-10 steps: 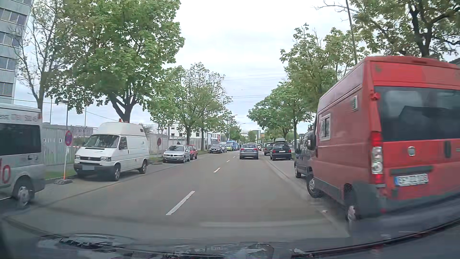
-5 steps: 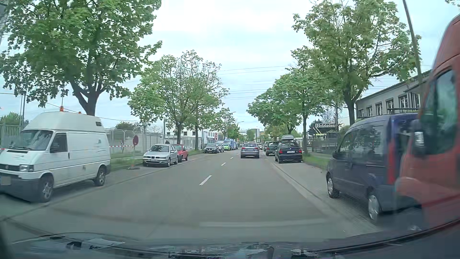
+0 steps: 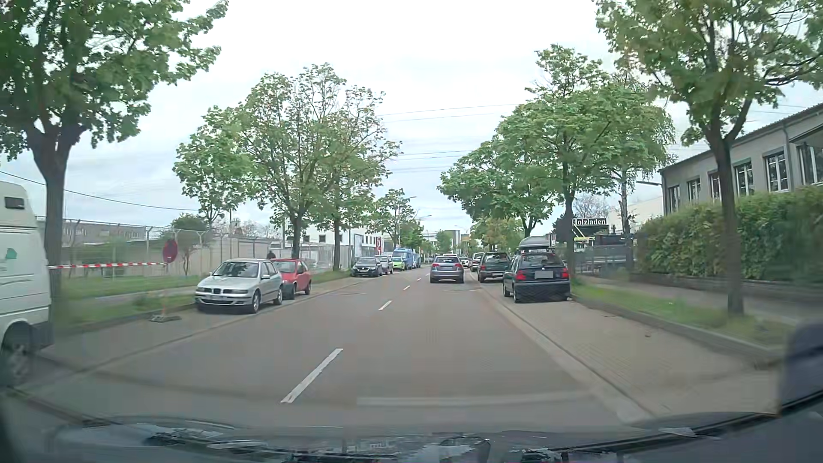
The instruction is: Follow the waypoints while adhering to traffic rules and regulations
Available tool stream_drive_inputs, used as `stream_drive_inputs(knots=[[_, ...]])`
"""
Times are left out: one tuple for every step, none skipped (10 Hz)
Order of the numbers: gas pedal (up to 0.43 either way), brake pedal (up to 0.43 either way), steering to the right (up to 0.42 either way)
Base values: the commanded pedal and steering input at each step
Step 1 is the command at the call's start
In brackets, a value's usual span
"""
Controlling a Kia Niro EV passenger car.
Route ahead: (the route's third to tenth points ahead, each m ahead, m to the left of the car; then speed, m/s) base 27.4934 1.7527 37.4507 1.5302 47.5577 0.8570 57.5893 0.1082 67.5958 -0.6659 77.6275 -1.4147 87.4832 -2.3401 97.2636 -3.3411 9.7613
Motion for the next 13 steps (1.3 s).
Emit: stream_drive_inputs(knots=[[0.079,0.0,0.008],[0.079,0.0,0.009],[0.087,0.0,0.008],[0.087,0.0,0.006],[0.087,0.0,0.006],[0.087,0.0,0.006],[0.098,0.0,0.006],[0.098,0.0,0.006],[0.11,0.0,0.006],[0.11,0.0,0.006],[0.118,0.0,0.006],[0.118,0.0,0.006],[0.118,0.0,0.006]])
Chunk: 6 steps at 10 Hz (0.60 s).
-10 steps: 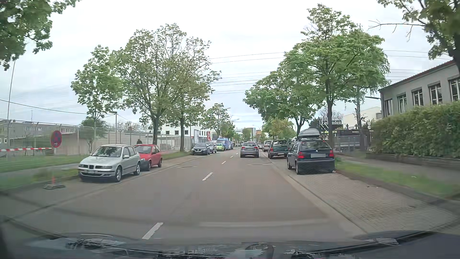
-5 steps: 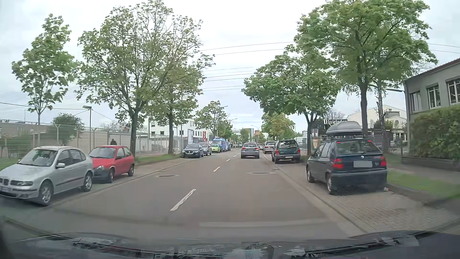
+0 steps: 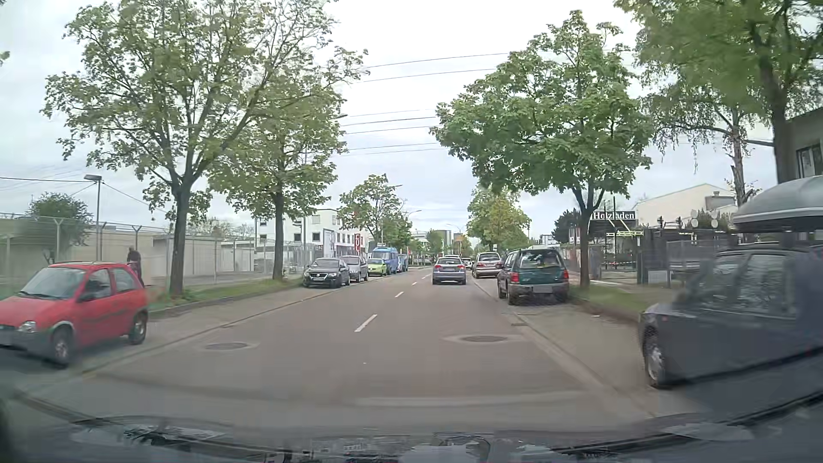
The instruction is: Follow the waypoints while adhering to traffic rules and regulations
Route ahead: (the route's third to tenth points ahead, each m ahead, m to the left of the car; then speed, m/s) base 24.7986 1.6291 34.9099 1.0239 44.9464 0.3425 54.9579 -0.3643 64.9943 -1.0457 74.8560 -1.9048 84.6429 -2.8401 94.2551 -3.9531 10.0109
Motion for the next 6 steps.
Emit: stream_drive_inputs(knots=[[0.118,0.0,0.006],[0.118,0.0,0.006],[0.118,0.0,0.006],[0.11,0.0,0.006],[0.11,0.0,0.006],[0.11,0.0,0.006]])
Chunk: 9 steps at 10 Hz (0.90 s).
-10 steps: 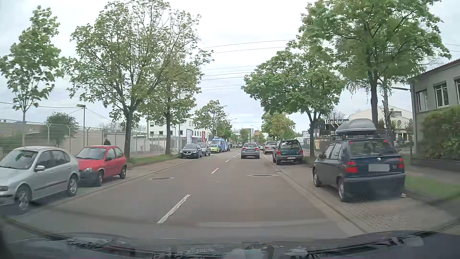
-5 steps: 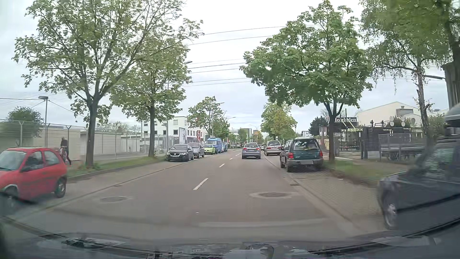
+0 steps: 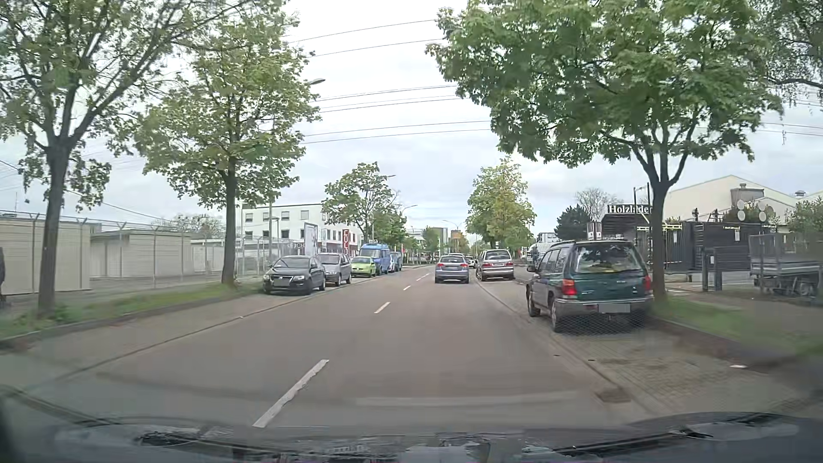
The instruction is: Follow the waypoints while adhering to traffic rules and regulations
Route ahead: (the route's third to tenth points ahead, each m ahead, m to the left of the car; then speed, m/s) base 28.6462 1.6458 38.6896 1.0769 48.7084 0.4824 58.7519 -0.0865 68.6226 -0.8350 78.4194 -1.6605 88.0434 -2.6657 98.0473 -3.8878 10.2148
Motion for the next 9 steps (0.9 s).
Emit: stream_drive_inputs(knots=[[0.11,0.0,0.006],[0.11,0.0,0.008],[0.098,0.0,0.009],[0.098,0.0,0.008],[0.098,0.0,0.008],[0.087,0.0,0.01],[0.079,0.0,0.009],[0.059,0.0,0.009],[0.047,0.0,0.009]])
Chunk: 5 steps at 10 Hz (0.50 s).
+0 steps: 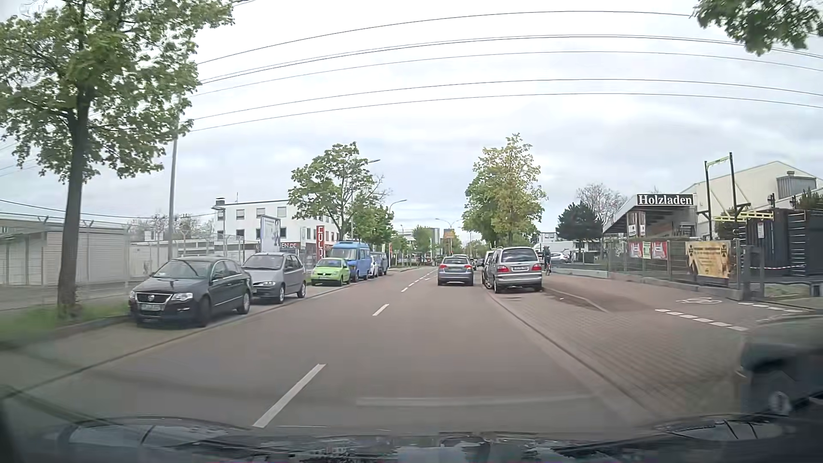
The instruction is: Follow the waypoints while adhering to traffic rules and regulations
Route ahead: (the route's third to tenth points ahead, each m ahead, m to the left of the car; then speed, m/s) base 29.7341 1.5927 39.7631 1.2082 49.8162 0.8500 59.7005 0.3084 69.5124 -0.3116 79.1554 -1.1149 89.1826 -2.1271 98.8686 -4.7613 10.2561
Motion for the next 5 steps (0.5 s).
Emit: stream_drive_inputs(knots=[[0.039,0.0,0.011],[0.039,0.0,0.011],[0.039,0.0,0.011],[0.028,0.0,0.011],[0.028,0.0,0.011]])
